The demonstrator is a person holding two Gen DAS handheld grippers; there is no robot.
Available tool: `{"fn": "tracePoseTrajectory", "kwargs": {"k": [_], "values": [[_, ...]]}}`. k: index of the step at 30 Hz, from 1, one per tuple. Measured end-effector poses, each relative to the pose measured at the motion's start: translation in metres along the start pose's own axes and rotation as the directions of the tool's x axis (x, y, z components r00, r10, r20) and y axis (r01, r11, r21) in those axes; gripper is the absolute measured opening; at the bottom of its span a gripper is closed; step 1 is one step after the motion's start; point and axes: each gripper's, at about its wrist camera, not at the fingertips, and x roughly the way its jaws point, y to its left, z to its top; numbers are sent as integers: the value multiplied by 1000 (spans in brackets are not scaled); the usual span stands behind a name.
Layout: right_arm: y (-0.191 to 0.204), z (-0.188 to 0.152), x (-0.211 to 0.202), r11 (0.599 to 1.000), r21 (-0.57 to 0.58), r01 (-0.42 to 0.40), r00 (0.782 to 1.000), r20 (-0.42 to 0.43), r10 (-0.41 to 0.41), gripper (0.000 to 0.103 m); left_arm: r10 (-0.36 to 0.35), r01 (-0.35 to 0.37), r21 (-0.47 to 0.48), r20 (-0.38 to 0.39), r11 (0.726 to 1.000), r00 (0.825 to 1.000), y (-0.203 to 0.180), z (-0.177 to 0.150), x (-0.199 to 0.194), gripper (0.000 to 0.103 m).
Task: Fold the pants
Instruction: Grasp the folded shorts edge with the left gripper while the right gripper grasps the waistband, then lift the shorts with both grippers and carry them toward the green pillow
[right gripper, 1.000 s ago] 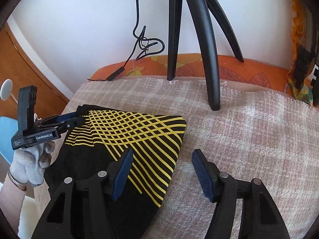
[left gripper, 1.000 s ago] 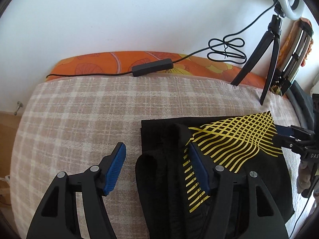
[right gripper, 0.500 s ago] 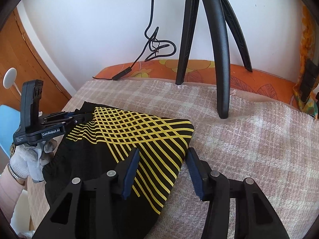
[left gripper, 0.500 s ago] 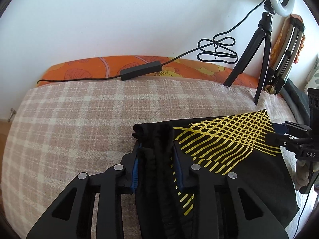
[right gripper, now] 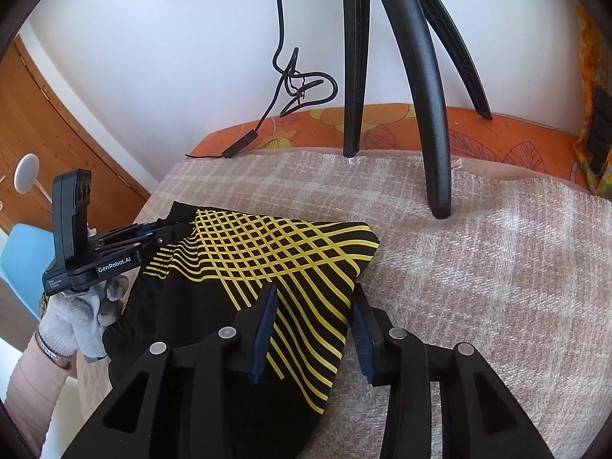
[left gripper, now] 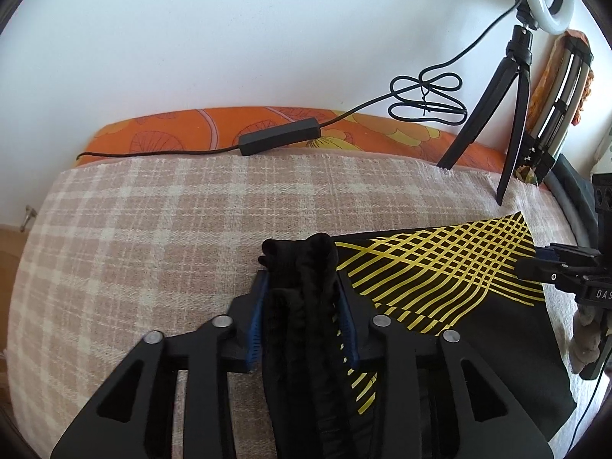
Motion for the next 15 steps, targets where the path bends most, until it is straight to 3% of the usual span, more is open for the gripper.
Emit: {"fn": "tracePoseTrajectory", "kwargs": {"k": [1, 3, 4, 5, 6, 7, 10, 15], "values": [[2, 0, 2, 1000, -10, 4, 1000, 1, -4, 39, -12, 12, -23, 0, 1000, 1000, 4, 1, 1, 50], [8, -1, 4, 999, -32, 20, 1000, 12, -20, 38, -19, 19, -19, 17, 1000, 1000, 3, 1, 2, 50], [10, -2, 5, 999, -43, 27, 1000, 14, -27, 36, -9, 9, 0, 26, 1000, 1000, 0, -1, 3, 47], [11, -3, 4, 998, -53, 38, 999, 19, -37, 33, -13, 12, 11, 32, 1000, 999, -2, -1, 2, 34], [12, -4, 5, 997, -56, 43, 999, 20, -42, 23, -23, 23, 13, 34, 1000, 999, -3, -1, 2, 24], [11, -4, 5, 998, -53, 45, 999, 22, -44, 19, -25, 25, 14, 34, 1000, 999, -5, -1, 2, 19], [13, -5, 3, 997, -51, 50, 998, 35, -48, 9, 1, -2, 31, 50, 1000, 999, -11, -2, -1, 15], [23, -6, -8, 997, -58, 57, 996, 79, -53, 7, 15, -15, -1, 90, 1000, 996, -13, -4, -12, 14]]}}
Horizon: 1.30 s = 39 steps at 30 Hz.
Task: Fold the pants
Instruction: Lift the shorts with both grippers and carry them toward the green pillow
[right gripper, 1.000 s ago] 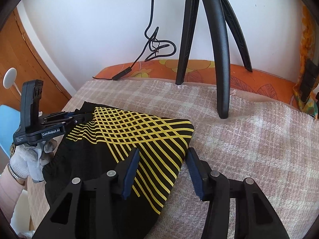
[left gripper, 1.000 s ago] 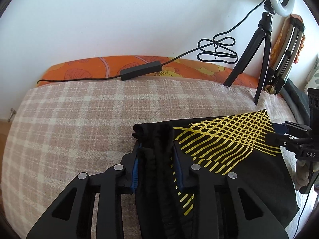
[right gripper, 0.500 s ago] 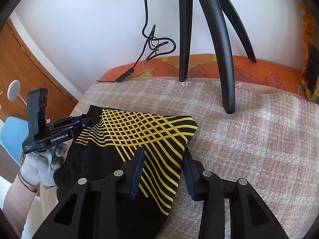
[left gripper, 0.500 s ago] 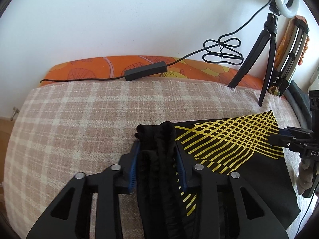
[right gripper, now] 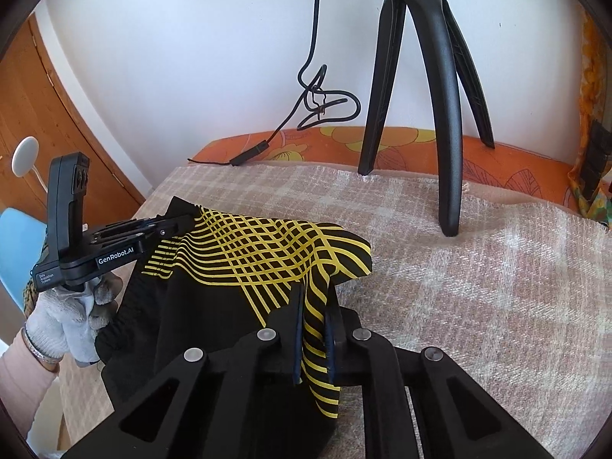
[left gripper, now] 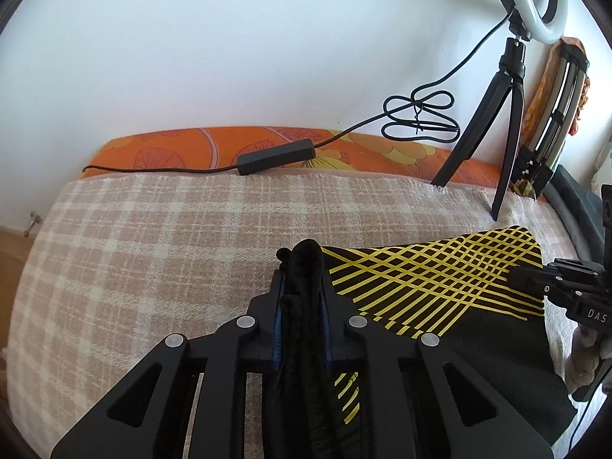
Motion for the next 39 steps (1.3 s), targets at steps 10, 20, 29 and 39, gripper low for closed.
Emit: {"fn": "tracePoseTrajectory", "kwargs": {"k": [10, 20, 29, 39], "values": [[31, 5, -60, 998, -56, 0, 994, 112, 6, 6, 1, 0, -2, 156, 1000, 988, -14, 1, -69, 13], [77, 0, -131, 985, -158, 66, 974, 226, -29, 6, 8, -20, 40, 282, 999, 959, -40, -2, -142, 12], [85, -1, -208, 971, -190, 145, 940, 331, -75, 6, -42, 11, 88, 359, 996, 932, -83, 13, -195, 12], [50, -15, -311, 960, -127, 248, 892, 417, -175, 6, -163, 85, 199, 419, 976, 893, -179, 33, -233, 12]]}}
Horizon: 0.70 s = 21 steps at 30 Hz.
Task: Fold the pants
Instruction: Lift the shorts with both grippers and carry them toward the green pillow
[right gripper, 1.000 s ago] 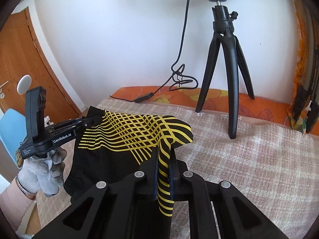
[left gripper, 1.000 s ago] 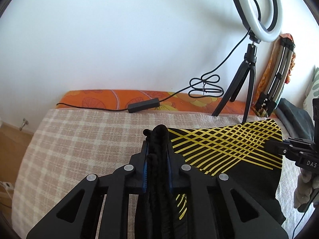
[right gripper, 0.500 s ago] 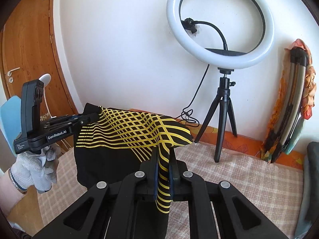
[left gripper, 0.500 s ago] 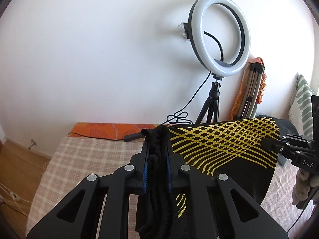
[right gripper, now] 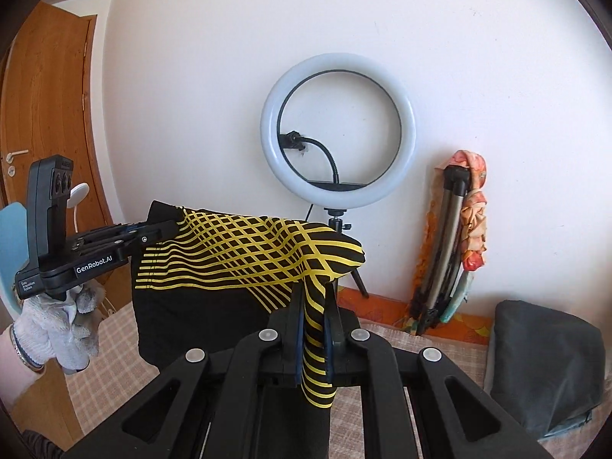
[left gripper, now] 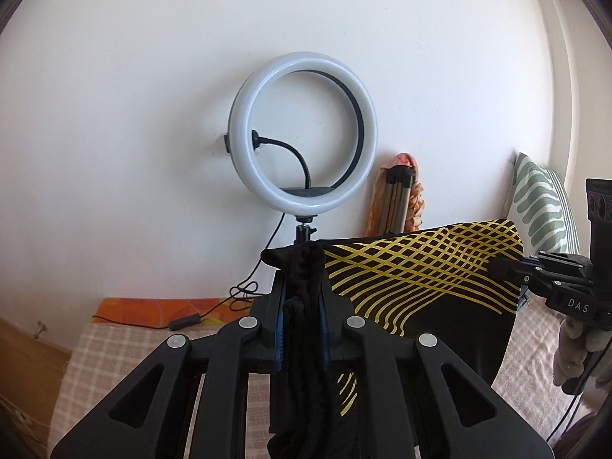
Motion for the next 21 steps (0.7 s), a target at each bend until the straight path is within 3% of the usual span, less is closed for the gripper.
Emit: {"fn": "tracePoseTrajectory", "kwargs": {"k": [11, 21], "values": [[-98, -6, -98, 983, 47, 177, 984, 29, -178, 5, -180, 179, 54, 23, 982, 983, -125, 30, 39, 12], [-204, -17, -153, 939, 73, 336, 942, -1, -337, 2, -327, 326, 54, 2, 944, 945, -238, 33, 98, 12]]}}
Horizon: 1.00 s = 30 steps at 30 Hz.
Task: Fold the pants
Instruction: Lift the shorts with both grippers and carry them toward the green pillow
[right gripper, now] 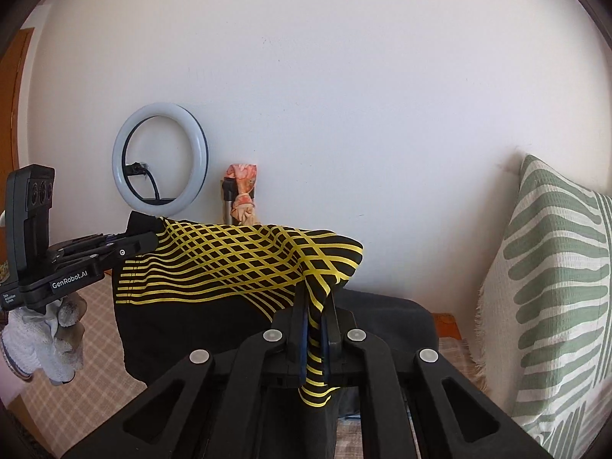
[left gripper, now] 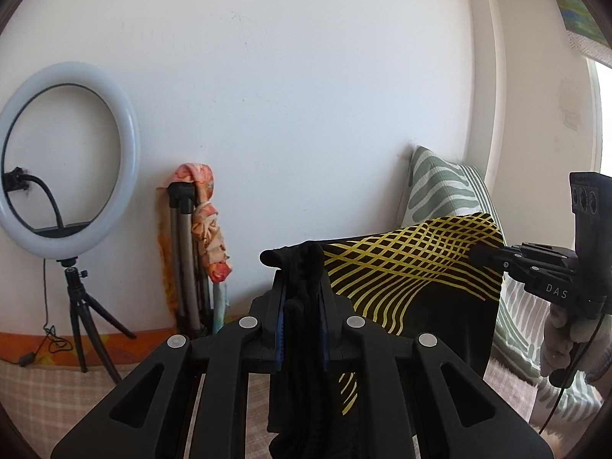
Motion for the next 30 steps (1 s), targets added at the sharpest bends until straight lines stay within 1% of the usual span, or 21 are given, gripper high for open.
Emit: {"fn": "tracePoseTrajectory", "kwargs": {"k": [4, 7, 11, 14, 18, 20, 24, 27, 29, 30], "values": [[-43, 0, 14, 999, 16, 50, 999, -7, -50, 2, -27, 27, 1, -9, 1000, 1000, -25, -3, 39, 12], [-68, -3, 31, 996, 11, 86, 996, -19, -85, 2, -40, 39, -21, -30, 999, 999, -34, -4, 74, 12], [-99, -4, 67, 994, 12, 112, 993, -43, -111, 2, -47, 45, -44, -44, 998, 998, -36, -8, 113, 12], [-119, -6, 97, 993, 32, 112, 991, -72, -109, 2, -53, 48, -69, -65, 996, 996, -33, -14, 141, 12], [-130, -15, 131, 992, 28, 119, 986, -119, -115, 2, -70, 50, -144, -139, 988, 988, -23, -32, 180, 12], [-134, -21, 149, 991, 17, 134, 981, -141, -131, 2, -61, 34, -159, -167, 987, 984, -20, -41, 195, 12], [-144, -34, 182, 993, 48, 110, 973, -211, -98, 2, -35, 0, -162, -212, 987, 977, -16, -54, 212, 12], [-153, -46, 201, 993, 104, 63, 965, -259, -34, 3, -33, -16, -189, -255, 982, 966, -8, -65, 224, 12], [-162, -55, 213, 989, 143, 45, 958, -288, -2, 10, -25, -30, -183, -291, 983, 956, -6, -73, 237, 12], [-166, -59, 217, 987, 158, 35, 954, -300, 14, 18, -23, -35, -183, -306, 982, 952, -5, -77, 242, 12]]}}
